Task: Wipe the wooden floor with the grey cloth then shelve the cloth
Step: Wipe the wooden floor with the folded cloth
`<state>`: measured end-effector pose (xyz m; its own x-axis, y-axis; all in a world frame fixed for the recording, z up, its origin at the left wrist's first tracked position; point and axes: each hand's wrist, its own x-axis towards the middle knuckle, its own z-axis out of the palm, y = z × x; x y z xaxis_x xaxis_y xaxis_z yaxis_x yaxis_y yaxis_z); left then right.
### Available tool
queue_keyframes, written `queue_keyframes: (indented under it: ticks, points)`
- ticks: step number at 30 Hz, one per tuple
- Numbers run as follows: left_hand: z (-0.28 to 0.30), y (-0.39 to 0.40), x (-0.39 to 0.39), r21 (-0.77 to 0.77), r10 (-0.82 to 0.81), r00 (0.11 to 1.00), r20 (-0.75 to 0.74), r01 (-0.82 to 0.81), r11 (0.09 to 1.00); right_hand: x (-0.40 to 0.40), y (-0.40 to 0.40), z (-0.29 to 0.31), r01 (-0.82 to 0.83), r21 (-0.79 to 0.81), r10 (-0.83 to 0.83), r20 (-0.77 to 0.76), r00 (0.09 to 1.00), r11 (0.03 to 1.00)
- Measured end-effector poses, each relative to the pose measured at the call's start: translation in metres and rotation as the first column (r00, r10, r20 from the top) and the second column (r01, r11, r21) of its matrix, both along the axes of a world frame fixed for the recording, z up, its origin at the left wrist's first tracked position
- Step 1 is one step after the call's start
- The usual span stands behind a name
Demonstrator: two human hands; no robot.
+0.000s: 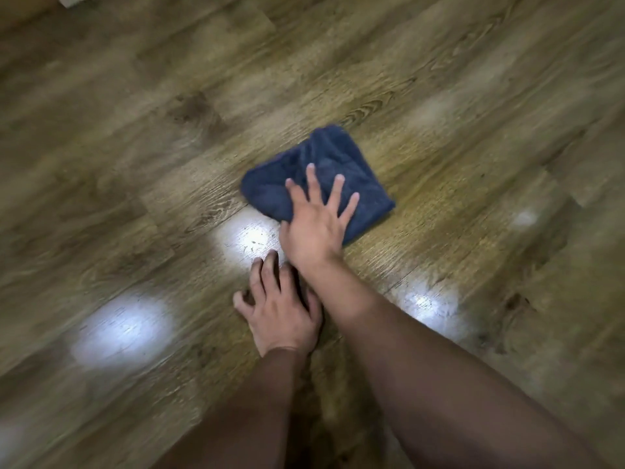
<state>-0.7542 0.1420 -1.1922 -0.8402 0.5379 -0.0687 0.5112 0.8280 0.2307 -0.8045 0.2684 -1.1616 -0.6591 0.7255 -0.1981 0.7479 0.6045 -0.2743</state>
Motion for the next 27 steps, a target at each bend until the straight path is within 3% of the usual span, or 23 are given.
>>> queue_keyframes:
  ticks: [7,10,18,27]
  points:
    - [-0.002,0.001,0.001,0.016,0.024,0.999,-0.025,-0.024,1.0,0.045,0.01,-0.002,-0.321,0.055,0.323,-0.05,0.945,0.946]
    - [-0.005,0.001,0.001,0.023,0.026,0.998,-0.057,-0.024,0.999,0.074,0.022,-0.005,-0.384,0.095,0.391,-0.064,0.918,0.918]
    - [-0.008,0.0,0.003,0.12,0.04,0.991,-0.128,-0.025,0.992,0.156,0.053,-0.002,-0.347,0.124,0.359,-0.085,0.93,0.929]
    - [-0.016,-0.002,0.002,0.06,0.049,0.982,-0.181,-0.039,0.997,0.284,0.099,-0.003,-0.21,0.124,0.221,-0.08,0.972,0.97]
